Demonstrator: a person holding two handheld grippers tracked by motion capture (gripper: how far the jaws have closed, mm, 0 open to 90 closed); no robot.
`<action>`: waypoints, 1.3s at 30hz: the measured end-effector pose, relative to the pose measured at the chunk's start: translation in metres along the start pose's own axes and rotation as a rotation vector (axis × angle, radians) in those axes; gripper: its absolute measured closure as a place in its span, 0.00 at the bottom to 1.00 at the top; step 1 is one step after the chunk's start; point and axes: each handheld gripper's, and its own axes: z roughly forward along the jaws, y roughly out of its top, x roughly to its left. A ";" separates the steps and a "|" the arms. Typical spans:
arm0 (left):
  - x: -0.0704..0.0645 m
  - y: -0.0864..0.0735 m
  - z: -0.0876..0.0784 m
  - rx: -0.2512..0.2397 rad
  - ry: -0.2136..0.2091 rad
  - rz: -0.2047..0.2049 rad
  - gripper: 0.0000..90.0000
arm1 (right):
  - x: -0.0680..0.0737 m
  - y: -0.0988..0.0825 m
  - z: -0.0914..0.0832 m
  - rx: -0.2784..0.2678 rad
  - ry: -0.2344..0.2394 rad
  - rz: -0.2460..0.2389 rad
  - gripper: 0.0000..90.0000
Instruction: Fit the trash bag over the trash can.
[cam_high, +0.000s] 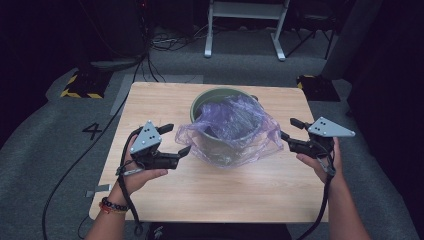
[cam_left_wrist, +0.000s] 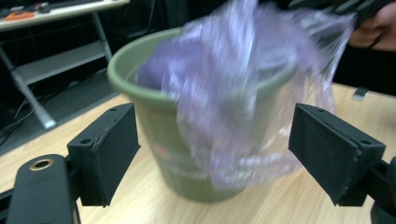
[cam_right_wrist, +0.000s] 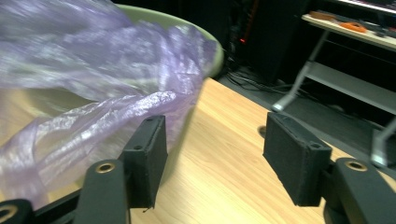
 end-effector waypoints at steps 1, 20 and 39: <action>0.000 0.005 0.001 -0.004 -0.002 0.007 0.17 | -0.001 0.000 0.000 0.006 -0.008 0.001 0.47; 0.006 0.017 0.024 0.075 0.042 0.067 0.80 | -0.024 -0.012 -0.002 0.168 -0.160 -0.004 0.40; 0.013 0.020 0.036 0.094 0.064 0.061 0.72 | 0.009 0.041 -0.013 -0.045 0.159 -0.104 0.39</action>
